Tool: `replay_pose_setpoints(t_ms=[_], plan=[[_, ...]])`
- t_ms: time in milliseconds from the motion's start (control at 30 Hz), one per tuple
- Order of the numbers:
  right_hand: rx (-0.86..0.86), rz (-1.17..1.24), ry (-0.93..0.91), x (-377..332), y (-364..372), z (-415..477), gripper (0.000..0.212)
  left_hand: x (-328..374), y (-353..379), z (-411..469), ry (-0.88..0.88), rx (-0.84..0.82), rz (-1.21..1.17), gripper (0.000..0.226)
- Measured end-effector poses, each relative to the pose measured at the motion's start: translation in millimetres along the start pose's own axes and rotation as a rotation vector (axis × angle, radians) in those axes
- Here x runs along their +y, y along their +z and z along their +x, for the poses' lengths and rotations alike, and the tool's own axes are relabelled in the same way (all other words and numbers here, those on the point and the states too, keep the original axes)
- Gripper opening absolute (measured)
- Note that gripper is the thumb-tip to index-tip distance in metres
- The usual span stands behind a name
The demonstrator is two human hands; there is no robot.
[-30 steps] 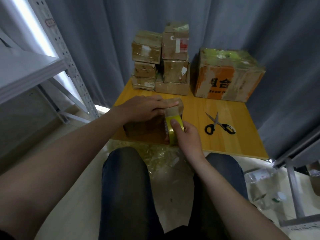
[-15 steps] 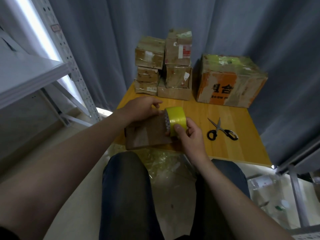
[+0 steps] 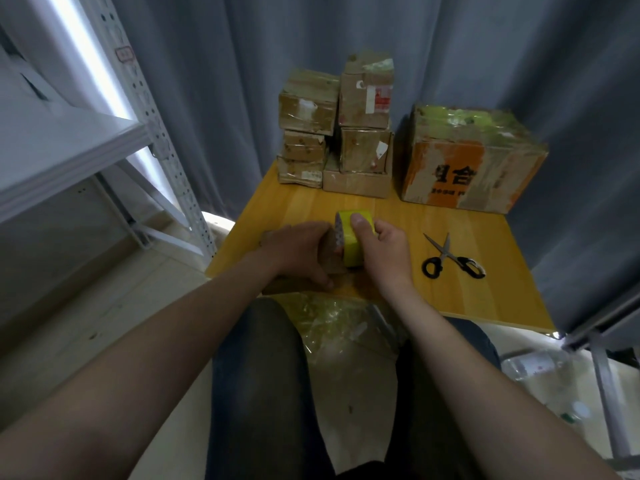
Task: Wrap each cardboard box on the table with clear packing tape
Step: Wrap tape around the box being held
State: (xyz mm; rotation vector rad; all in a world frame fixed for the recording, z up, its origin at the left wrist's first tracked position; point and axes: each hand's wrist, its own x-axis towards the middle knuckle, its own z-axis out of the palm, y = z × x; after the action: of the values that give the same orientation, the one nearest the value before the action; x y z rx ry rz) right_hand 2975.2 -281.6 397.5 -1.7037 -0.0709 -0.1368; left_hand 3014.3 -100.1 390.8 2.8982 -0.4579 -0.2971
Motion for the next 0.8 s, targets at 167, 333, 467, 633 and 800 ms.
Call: replay_pose_setpoints(t_ms=[167,333,467,633,800], plan=[[-0.013,0.100,0.129,-2.8,-15.6,-48.2,0.038,4.6,-2.2,-6.2,-0.016,-0.028,0.077,0.115],[-0.104,0.140,0.271,20.6,-16.9,-78.0,0.058,7.5,-5.7,-10.4,-0.015,-0.073,0.081,0.125],[-0.104,0.066,0.248,47.5,-10.8,-92.7,0.088,7.1,-5.1,-11.9,0.009,-0.078,0.099,0.129],[-0.065,0.016,0.215,61.6,-7.5,-99.0,0.084,4.4,-3.1,-12.0,0.028,-0.083,0.107,0.135],[-0.099,0.085,0.338,63.5,-7.3,-110.3,0.053,6.1,-4.3,-16.3,0.071,-0.110,0.104,0.128]])
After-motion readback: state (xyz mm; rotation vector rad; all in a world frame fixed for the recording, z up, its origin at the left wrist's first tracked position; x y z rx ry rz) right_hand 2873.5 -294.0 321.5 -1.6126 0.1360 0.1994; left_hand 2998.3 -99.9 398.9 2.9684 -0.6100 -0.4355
